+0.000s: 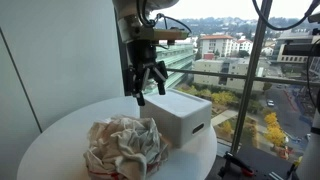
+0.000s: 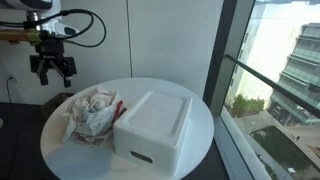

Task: Remove the objects from the plastic bag and put them on top of the container.

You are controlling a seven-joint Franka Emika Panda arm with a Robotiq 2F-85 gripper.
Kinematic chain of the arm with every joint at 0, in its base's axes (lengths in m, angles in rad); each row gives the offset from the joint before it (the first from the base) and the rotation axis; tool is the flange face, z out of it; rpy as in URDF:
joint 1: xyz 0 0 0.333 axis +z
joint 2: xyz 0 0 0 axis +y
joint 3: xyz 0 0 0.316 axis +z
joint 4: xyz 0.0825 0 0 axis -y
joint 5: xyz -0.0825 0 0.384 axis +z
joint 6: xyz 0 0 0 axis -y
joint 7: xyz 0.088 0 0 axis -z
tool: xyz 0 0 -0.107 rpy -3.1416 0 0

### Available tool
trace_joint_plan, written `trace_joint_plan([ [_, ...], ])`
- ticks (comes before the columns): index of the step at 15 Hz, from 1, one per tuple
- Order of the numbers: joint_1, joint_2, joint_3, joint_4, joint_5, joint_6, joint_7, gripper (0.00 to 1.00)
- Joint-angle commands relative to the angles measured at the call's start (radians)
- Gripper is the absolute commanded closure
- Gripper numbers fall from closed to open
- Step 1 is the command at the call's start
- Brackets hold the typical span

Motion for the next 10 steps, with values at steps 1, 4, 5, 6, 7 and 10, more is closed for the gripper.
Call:
trace_joint_plan([
  [1, 0.011, 0.001, -0.01, 0.005, -0.002, -0.001, 0.002, 0.0],
  [4, 0.01, 0.031, -0.008, 0.02, -0.009, 0.013, -0.001, 0.0],
  [5, 0.006, 0.055, -0.004, 0.023, -0.027, 0.042, 0.01, 0.0],
  [6, 0.004, 0.089, -0.003, 0.026, -0.039, 0.102, 0.014, 0.0],
  [7, 0.004, 0.136, -0.005, 0.036, -0.04, 0.169, 0.008, 0.0],
  [10, 0.009, 0.283, -0.014, 0.07, -0.04, 0.352, -0.011, 0.0],
])
